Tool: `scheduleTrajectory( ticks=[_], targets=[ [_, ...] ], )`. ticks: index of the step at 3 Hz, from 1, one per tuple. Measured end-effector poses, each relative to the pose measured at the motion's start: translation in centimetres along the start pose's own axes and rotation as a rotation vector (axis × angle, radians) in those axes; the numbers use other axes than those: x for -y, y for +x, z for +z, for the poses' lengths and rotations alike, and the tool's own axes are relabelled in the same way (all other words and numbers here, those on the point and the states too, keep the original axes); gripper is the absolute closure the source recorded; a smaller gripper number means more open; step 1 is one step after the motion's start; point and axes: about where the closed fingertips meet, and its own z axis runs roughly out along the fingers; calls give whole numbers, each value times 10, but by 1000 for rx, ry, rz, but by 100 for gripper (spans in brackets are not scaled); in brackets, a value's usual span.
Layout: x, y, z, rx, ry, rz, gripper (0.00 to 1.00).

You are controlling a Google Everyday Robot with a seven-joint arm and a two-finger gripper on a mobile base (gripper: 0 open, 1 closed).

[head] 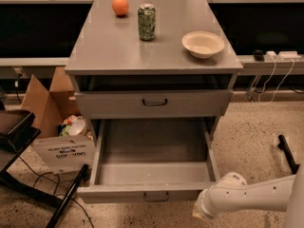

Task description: Close middle drawer

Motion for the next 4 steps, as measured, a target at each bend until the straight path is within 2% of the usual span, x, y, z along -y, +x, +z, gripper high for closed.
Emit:
scheduleTrajectory(
  ticks=[1, 2, 3, 4],
  targets=[
    [18, -9, 3, 44, 49, -19, 100],
    [39, -22, -15, 101, 142, -44, 100],
    [52, -31, -24, 127, 186, -59, 100],
    [62, -42, -25, 152, 208, -68, 100]
  ],
)
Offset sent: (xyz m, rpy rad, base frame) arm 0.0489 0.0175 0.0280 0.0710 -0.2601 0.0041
